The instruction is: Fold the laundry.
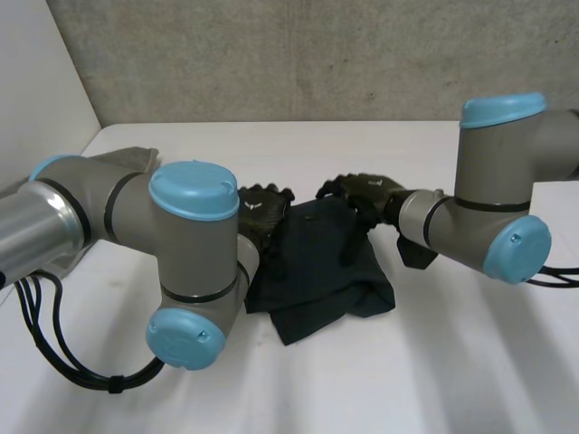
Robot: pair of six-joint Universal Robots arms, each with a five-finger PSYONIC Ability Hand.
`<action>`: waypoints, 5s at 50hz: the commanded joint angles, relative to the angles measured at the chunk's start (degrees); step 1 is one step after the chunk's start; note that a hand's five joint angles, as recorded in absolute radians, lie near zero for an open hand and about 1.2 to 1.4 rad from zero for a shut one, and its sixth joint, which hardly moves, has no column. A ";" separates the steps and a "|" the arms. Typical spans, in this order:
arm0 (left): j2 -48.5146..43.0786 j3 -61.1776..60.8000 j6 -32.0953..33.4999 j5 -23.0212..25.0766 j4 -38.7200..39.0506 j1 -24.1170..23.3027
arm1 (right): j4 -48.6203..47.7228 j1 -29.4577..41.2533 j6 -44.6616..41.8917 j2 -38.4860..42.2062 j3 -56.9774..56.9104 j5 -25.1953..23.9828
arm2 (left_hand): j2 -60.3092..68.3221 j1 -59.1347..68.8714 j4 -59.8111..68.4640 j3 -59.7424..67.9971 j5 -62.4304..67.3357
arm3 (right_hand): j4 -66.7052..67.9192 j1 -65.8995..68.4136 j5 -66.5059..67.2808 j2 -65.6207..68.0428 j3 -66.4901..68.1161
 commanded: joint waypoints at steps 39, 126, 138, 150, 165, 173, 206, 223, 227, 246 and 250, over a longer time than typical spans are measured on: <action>9.88 -1.64 4.30 0.30 -7.39 1.84 | -13.01 -1.44 -12.77 -10.75 14.30 5.03 | -1.04 -0.97 -0.97 -1.36 -1.95 | -3.66 -1.60 -3.69 -2.61 -2.40; 25.72 -23.44 1.92 8.21 2.99 5.89 | -24.36 -6.01 1.40 6.28 6.15 9.87 | -1.55 -1.47 -1.47 -1.86 -2.46 | 66.34 68.40 66.31 67.39 67.60; 25.10 -23.44 1.92 8.12 3.07 5.98 | -14.07 -15.59 -0.54 20.87 -21.27 12.77 | -1.55 -1.47 -1.47 -1.86 -2.46 | 66.34 68.40 66.31 67.39 67.60; 23.78 -23.35 1.92 8.03 3.07 6.06 | -11.34 -31.15 -12.93 31.08 -40.10 22.70 | -1.55 -1.47 -1.47 -1.86 -2.46 | 66.34 68.40 66.31 67.39 67.60; 22.11 -22.65 1.92 7.94 3.16 5.89 | -9.85 -33.09 -13.99 30.46 -35.26 19.19 | -1.55 -1.47 -1.47 -1.86 -2.46 | -3.66 -1.60 -3.69 -2.61 -2.40; 22.90 -23.09 1.40 7.86 2.99 5.80 | -8.80 -32.91 -14.60 28.89 -34.47 19.19 | -1.55 -1.47 -1.47 -1.86 -2.46 | -3.66 -1.60 -3.69 -2.61 -2.40; 28.17 -23.44 1.13 6.72 2.99 9.40 | -15.82 -31.52 -45.46 -3.19 -14.61 28.68 | -1.55 -1.47 -1.47 -1.86 -2.46 | -3.66 -1.60 -3.69 -2.61 -2.40; 28.88 -22.56 2.01 7.42 5.09 22.22 | -21.27 -9.63 -18.83 -17.70 13.77 12.43 | -1.76 -1.69 -1.69 -2.08 -2.67 | -3.66 -1.60 -3.69 -2.61 -2.40; 27.57 -21.60 2.71 7.50 7.90 26.18 | -22.15 -3.92 -15.05 -20.07 20.89 8.91 | -1.76 -1.69 -1.69 -2.08 -2.67 | -3.66 -1.60 -3.69 -2.61 -2.40; 2.88 -8.16 26.27 7.33 11.33 44.02 | -27.95 9.80 -14.25 -21.48 42.96 7.94 | -1.76 -1.69 -1.69 -2.08 -2.67 | -3.66 -1.60 -3.69 -2.61 -2.40; 0.67 -6.13 26.53 7.33 11.42 45.35 | -30.06 9.80 -14.34 -21.48 45.07 7.94 | -1.05 -0.97 -0.97 -1.36 -1.96 | -3.66 -1.60 -3.69 -2.61 -2.40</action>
